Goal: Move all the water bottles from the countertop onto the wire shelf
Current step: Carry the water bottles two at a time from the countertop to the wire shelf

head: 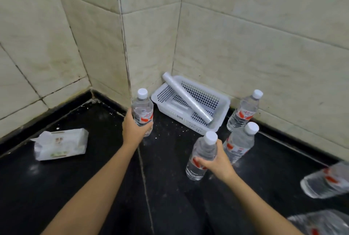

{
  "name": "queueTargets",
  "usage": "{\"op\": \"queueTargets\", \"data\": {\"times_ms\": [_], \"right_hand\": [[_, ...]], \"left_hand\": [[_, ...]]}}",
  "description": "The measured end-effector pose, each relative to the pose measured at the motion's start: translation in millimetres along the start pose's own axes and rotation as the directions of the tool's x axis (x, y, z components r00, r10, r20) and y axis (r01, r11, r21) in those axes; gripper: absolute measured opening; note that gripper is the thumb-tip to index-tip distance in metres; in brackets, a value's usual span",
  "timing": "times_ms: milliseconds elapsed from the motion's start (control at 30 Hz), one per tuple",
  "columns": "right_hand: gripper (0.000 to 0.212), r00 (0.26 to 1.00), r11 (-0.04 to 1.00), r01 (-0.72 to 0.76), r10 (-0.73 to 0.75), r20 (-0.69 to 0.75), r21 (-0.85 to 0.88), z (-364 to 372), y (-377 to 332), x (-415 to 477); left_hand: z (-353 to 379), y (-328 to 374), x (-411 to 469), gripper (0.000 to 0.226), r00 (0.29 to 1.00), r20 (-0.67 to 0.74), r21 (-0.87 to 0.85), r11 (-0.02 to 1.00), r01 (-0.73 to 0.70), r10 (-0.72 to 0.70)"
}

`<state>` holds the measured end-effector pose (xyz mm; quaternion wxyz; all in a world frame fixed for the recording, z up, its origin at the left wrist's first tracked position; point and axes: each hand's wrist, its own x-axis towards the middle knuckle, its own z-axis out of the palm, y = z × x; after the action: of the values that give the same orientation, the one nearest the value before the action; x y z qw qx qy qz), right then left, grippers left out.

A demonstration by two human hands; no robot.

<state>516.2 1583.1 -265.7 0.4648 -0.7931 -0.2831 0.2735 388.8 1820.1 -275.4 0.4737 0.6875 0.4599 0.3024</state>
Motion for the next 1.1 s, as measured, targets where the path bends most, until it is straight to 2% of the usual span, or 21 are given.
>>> {"op": "queueTargets", "data": {"times_ms": [100, 233, 433, 500, 567, 700, 833, 1100], "right_hand": [[0.07, 1.0, 0.999, -0.028, 0.028, -0.008, -0.02, 1, -2, 4], [0.07, 0.999, 0.999, -0.041, 0.04, -0.031, -0.033, 3, -3, 11], [0.068, 0.997, 0.999, -0.04, 0.038, -0.066, -0.031, 10, -4, 17], [0.07, 0.995, 0.999, -0.042, 0.04, -0.086, -0.026, 10, -5, 13], [0.071, 0.992, 0.999, -0.052, 0.05, -0.114, -0.008, 7, -3, 7], [0.064, 0.983, 0.996, -0.089, 0.092, -0.16, 0.026, -6, -3, -9], [0.059, 0.957, 0.985, -0.162, 0.173, -0.232, 0.067, -21, 8, -40], [0.059, 0.883, 0.98, -0.162, 0.198, -0.426, 0.12, -57, 19, -134]], "left_hand": [[6, -3, 30, 0.087, 0.998, 0.045, -0.091, 0.995, -0.029, 0.033], [14, -5, 47, 0.085, 0.997, 0.075, -0.201, 0.979, 0.016, -0.001], [10, -9, 23, 0.074, 0.997, 0.055, -0.152, 0.987, -0.052, 0.061], [8, -6, 5, 0.07, 0.993, 0.096, -0.154, 0.987, -0.052, 0.067], [6, -1, -16, 0.066, 0.979, 0.194, -0.157, 0.987, -0.032, 0.062], [9, 0, -57, 0.063, 0.902, 0.425, -0.179, 0.984, -0.003, 0.08], [11, 5, -88, 0.063, 0.788, 0.606, -0.179, 0.984, 0.005, 0.106], [24, 25, -149, 0.062, 0.628, 0.761, -0.178, 0.983, -0.042, 0.164]]}}
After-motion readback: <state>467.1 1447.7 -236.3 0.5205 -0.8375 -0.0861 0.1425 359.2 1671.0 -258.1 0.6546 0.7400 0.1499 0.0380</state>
